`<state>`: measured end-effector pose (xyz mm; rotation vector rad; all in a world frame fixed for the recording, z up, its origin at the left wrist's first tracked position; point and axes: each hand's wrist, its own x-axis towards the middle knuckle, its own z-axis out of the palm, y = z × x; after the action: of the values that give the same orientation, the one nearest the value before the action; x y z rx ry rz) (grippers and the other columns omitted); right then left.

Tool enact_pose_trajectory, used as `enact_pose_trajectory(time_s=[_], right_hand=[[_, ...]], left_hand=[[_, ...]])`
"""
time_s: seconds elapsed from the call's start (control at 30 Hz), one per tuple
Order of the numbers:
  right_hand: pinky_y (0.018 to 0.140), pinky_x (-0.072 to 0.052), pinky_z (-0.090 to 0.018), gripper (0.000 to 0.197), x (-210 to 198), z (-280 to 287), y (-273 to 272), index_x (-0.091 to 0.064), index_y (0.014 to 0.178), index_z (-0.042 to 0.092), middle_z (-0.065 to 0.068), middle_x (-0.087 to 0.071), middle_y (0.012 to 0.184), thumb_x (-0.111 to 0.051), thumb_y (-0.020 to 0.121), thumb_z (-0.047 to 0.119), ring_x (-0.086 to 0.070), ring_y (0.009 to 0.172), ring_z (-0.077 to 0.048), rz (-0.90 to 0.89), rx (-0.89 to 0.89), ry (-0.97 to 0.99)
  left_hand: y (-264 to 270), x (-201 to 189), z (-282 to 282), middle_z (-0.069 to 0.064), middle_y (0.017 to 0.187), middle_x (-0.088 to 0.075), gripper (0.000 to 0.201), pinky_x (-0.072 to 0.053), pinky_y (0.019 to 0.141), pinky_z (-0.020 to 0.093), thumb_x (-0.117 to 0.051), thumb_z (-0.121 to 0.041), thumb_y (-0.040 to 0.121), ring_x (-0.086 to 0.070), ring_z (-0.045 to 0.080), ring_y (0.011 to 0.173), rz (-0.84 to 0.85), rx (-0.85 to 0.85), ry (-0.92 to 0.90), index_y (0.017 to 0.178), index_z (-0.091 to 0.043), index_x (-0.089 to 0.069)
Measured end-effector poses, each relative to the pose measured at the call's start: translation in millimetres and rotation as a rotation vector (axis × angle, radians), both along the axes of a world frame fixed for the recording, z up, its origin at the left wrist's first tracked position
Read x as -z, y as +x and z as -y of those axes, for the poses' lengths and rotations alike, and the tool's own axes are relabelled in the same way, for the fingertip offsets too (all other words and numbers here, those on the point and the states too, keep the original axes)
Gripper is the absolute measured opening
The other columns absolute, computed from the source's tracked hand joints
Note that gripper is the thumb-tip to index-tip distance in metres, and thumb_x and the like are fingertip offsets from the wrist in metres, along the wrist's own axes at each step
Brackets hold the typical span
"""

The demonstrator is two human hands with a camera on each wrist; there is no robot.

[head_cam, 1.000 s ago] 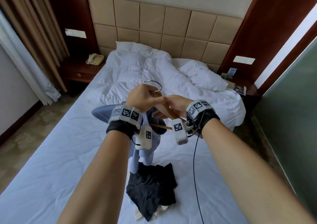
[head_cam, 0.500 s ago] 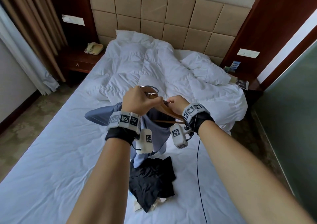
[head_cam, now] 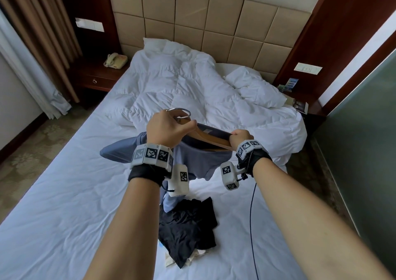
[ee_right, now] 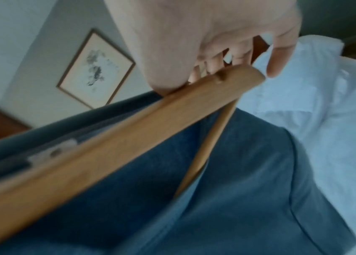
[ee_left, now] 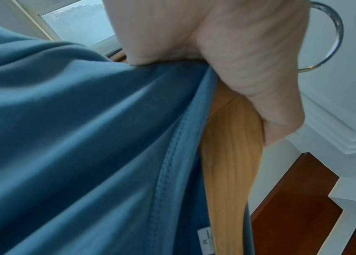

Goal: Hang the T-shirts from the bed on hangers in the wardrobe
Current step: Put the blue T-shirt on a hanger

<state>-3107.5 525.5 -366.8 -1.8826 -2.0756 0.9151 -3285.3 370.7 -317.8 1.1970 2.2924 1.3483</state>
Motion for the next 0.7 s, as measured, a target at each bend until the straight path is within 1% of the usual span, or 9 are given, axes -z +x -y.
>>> enact_pose_trajectory(time_s=[0.03,0.1,0.13,0.2,0.27,0.33,0.4,0.57,0.7], right_hand=[[0.067,-0.043,-0.027,0.019,3,-4,4,-0.07,0.089,0.012,-0.007,-0.067,0.085,-0.05,0.088,0.01,-0.056,0.08,-0.027,-0.004,0.001,-0.044],[0.07,-0.044,-0.023,0.031,9,-10,12,-0.066,0.121,0.002,-0.016,-0.066,0.115,-0.048,0.097,0.011,-0.05,0.09,-0.02,-0.037,0.012,-0.15],[0.076,-0.048,-0.023,0.037,11,-11,15,-0.058,0.132,-0.001,-0.015,-0.061,0.12,-0.048,0.099,0.011,-0.048,0.094,-0.018,-0.076,0.028,-0.191],[0.094,-0.051,-0.031,0.041,15,-12,21,-0.053,0.138,0.0,-0.007,-0.051,0.113,-0.048,0.1,0.012,-0.047,0.097,-0.018,-0.137,0.079,-0.228],[0.088,-0.051,-0.029,0.036,20,-14,29,-0.061,0.13,0.002,-0.005,-0.052,0.106,-0.05,0.097,0.013,-0.05,0.092,-0.019,-0.097,0.079,-0.192],[0.072,-0.044,-0.026,0.022,23,-13,37,-0.071,0.1,0.005,-0.007,-0.06,0.091,-0.054,0.094,0.016,-0.054,0.078,-0.023,-0.016,0.082,-0.081],[0.066,-0.041,-0.028,0.022,24,-12,44,-0.064,0.075,0.008,-0.011,-0.061,0.078,-0.054,0.091,0.02,-0.056,0.073,-0.031,0.072,0.079,0.015],[0.075,-0.044,-0.037,0.019,23,-8,48,-0.067,0.099,0.013,-0.018,-0.064,0.104,-0.049,0.092,0.016,-0.062,0.099,-0.043,0.347,-0.021,0.212],[0.073,-0.044,-0.035,0.02,23,-8,48,-0.069,0.098,0.011,-0.019,-0.065,0.105,-0.05,0.091,0.011,-0.062,0.095,-0.041,0.387,-0.064,0.254]], left_hand=[[0,-1,0,-0.014,0.065,-0.068,0.018,-0.053,0.066,0.025,-0.067,-0.055,0.061,-0.066,0.008,0.074,0.002,-0.009,0.003,0.069,-0.038,-0.069],[1,-2,0,-0.014,0.064,-0.068,0.017,-0.053,0.066,0.025,-0.067,-0.055,0.061,-0.066,0.007,0.073,-0.002,-0.022,0.003,0.067,-0.039,-0.067],[2,-1,-1,-0.013,0.065,-0.068,0.017,-0.053,0.065,0.026,-0.066,-0.055,0.062,-0.066,0.007,0.072,-0.004,-0.026,0.002,0.066,-0.038,-0.066],[4,-1,-3,-0.011,0.065,-0.068,0.023,-0.054,0.065,0.029,-0.065,-0.056,0.061,-0.065,0.007,0.071,-0.013,-0.031,0.0,0.065,-0.033,-0.068],[6,1,-4,-0.008,0.065,-0.067,0.031,-0.054,0.064,0.033,-0.063,-0.057,0.061,-0.064,0.009,0.069,-0.031,-0.033,-0.001,0.065,-0.028,-0.07],[7,1,-5,-0.007,0.064,-0.066,0.034,-0.053,0.063,0.033,-0.061,-0.058,0.06,-0.063,0.009,0.068,-0.037,-0.036,0.003,0.064,-0.026,-0.069],[8,0,-5,-0.006,0.062,-0.066,0.034,-0.053,0.062,0.032,-0.062,-0.058,0.06,-0.063,0.01,0.068,-0.035,-0.041,0.007,0.064,-0.025,-0.07],[12,-3,-7,-0.003,0.061,-0.065,0.035,-0.053,0.062,0.033,-0.062,-0.056,0.061,-0.062,0.012,0.067,-0.029,-0.053,0.029,0.065,-0.022,-0.069],[12,-6,-8,-0.001,0.068,-0.07,0.041,-0.055,0.069,0.036,-0.062,-0.056,0.061,-0.066,0.016,0.073,-0.05,-0.083,0.025,0.074,-0.019,-0.074]])
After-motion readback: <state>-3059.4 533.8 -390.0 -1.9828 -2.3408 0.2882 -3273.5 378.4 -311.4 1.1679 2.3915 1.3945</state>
